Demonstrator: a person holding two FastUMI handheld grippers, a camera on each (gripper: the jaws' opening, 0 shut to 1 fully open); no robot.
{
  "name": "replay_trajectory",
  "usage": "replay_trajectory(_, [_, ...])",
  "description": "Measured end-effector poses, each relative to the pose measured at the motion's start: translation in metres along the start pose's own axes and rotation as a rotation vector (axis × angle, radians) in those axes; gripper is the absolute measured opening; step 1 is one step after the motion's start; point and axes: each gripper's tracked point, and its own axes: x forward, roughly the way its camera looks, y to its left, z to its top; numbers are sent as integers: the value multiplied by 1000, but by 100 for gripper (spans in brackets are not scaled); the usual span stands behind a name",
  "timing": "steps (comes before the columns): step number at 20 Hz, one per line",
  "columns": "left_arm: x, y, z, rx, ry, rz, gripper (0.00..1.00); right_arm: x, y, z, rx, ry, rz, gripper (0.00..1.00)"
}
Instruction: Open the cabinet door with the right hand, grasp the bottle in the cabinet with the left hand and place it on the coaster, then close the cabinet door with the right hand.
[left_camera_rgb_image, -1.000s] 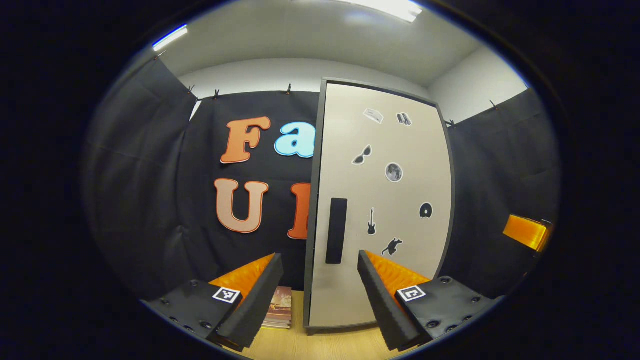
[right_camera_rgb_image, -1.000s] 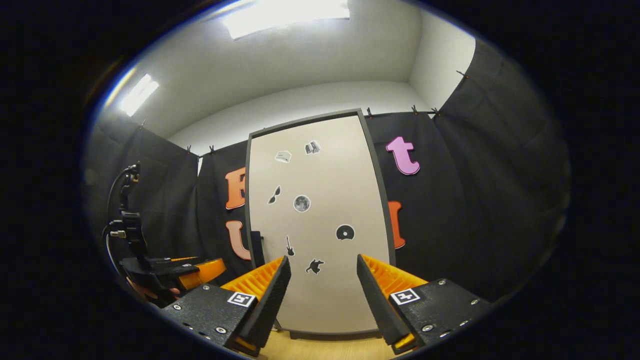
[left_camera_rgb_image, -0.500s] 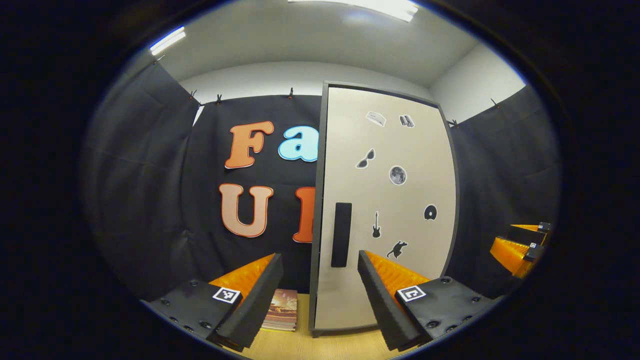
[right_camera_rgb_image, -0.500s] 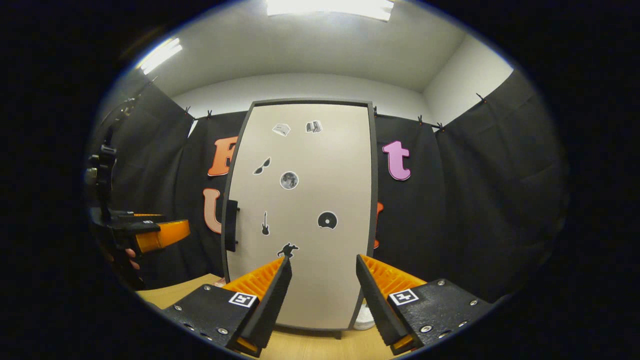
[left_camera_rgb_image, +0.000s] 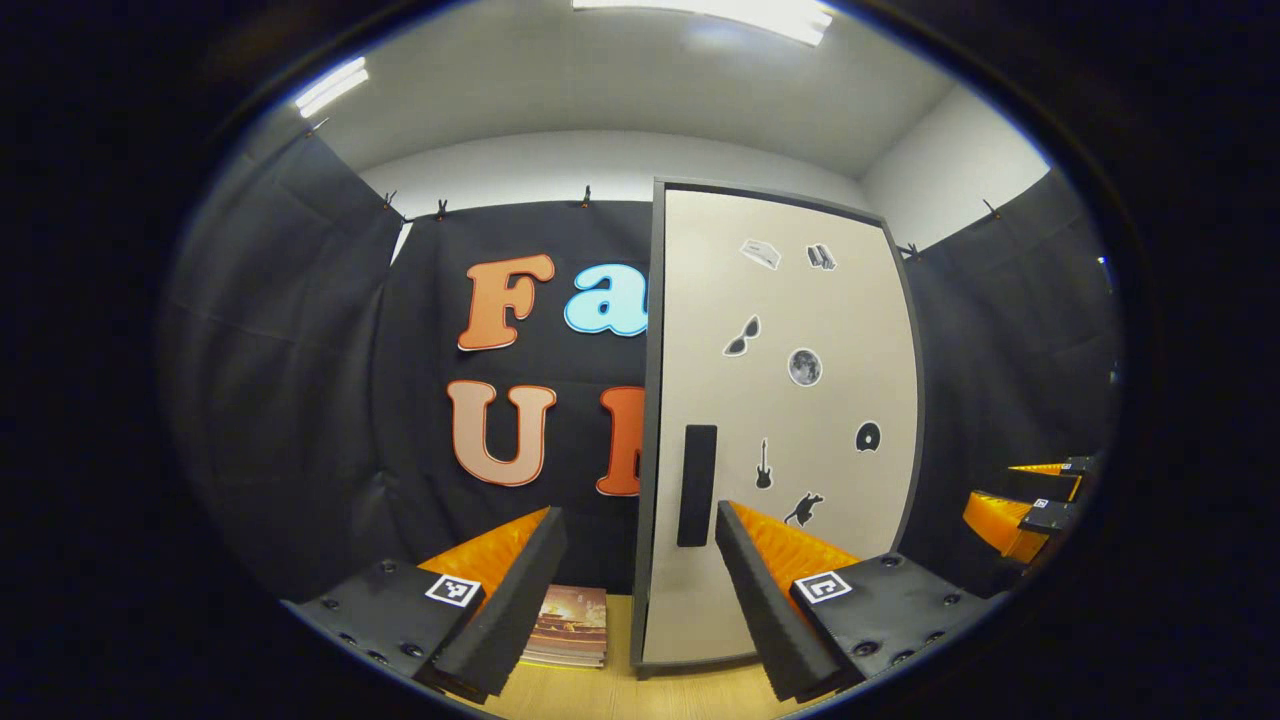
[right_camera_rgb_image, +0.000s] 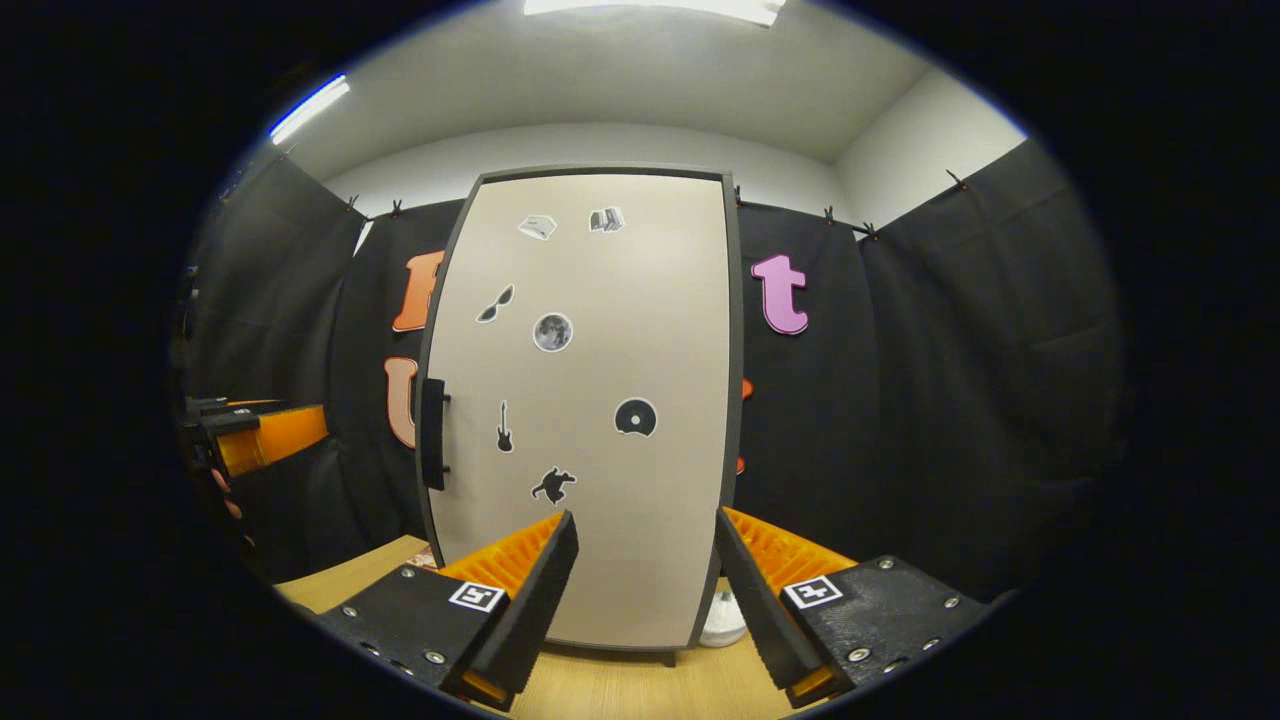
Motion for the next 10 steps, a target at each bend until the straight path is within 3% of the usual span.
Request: replay_trajectory(10, [-1, 28, -1, 21, -4, 31, 96, 26, 39, 6, 17, 4, 57, 91])
